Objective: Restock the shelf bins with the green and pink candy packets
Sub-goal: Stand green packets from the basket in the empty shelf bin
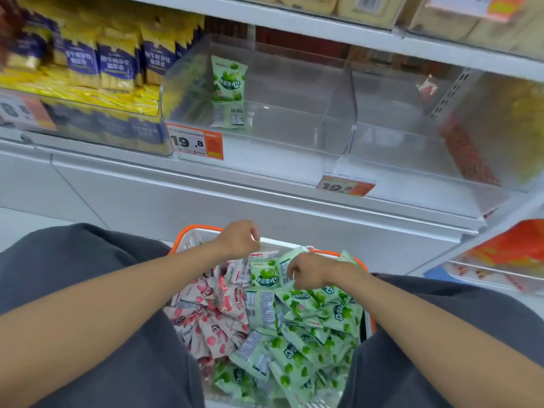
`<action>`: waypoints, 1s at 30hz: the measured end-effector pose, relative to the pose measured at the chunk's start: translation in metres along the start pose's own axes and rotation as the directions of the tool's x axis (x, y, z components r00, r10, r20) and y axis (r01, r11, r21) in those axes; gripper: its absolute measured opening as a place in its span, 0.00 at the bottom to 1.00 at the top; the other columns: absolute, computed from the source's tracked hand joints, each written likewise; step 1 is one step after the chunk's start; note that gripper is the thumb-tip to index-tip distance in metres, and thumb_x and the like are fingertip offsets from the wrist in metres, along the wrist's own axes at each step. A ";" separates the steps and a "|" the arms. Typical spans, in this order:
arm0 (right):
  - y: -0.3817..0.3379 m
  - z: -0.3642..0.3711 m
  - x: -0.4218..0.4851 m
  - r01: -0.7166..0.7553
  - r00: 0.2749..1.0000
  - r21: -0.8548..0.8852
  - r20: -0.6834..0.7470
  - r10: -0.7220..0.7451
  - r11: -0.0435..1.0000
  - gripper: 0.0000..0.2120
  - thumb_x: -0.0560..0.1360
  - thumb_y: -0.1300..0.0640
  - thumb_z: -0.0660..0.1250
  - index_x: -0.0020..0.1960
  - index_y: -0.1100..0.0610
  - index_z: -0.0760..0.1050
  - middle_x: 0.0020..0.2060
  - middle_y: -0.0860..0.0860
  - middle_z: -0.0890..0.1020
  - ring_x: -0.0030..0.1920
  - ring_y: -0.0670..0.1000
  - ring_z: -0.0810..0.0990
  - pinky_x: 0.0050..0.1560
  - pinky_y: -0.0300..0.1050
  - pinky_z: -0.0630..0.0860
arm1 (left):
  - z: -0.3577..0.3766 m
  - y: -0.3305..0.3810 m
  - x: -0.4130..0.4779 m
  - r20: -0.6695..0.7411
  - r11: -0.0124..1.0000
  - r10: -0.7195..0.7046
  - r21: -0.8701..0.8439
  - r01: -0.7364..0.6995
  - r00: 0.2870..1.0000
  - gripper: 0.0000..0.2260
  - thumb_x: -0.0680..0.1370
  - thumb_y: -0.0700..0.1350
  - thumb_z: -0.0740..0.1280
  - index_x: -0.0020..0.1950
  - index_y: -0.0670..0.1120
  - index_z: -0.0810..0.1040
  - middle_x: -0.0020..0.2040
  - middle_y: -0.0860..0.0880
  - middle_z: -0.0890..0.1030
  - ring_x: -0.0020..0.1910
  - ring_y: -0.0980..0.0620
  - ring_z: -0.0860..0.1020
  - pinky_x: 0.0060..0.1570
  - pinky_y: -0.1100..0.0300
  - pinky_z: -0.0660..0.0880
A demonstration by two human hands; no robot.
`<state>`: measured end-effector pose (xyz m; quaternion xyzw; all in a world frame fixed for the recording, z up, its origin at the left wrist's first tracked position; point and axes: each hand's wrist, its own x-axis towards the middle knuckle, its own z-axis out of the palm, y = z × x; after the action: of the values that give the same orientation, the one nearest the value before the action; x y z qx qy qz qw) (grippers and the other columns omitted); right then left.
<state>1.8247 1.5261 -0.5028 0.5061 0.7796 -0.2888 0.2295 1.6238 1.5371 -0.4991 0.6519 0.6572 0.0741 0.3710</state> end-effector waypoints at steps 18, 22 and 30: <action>-0.017 0.004 -0.005 -0.019 0.988 0.813 -0.074 0.136 0.582 0.23 0.74 0.57 0.69 0.68 0.59 0.72 0.53 0.53 0.81 0.47 0.49 0.82 0.45 0.43 0.80 | 0.023 0.014 -0.016 0.628 0.664 -0.104 -0.533 0.524 0.771 0.30 0.80 0.63 0.57 0.74 0.45 0.63 0.70 0.38 0.71 0.56 0.43 0.81 0.56 0.54 0.79; -0.022 -0.010 -0.012 0.081 0.961 0.923 -0.173 0.217 0.376 0.11 0.78 0.58 0.66 0.59 0.59 0.76 0.59 0.54 0.78 0.58 0.52 0.78 0.60 0.49 0.77 | 0.021 0.017 -0.012 0.401 0.599 -0.171 -0.683 0.418 0.900 0.12 0.82 0.47 0.63 0.62 0.42 0.76 0.52 0.45 0.82 0.47 0.49 0.83 0.56 0.53 0.79; -0.027 -0.016 -0.008 0.003 0.959 0.947 -0.094 0.267 0.321 0.31 0.73 0.55 0.73 0.71 0.56 0.63 0.58 0.52 0.79 0.54 0.51 0.79 0.52 0.46 0.75 | 0.011 0.024 -0.017 0.319 0.533 -0.095 -0.784 0.319 0.943 0.13 0.84 0.48 0.59 0.64 0.44 0.75 0.58 0.44 0.81 0.52 0.49 0.80 0.44 0.57 0.79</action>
<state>1.8020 1.5226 -0.4803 0.6373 0.4458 -0.6039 -0.1748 1.6469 1.5212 -0.4863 0.3224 0.5685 0.2497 0.7145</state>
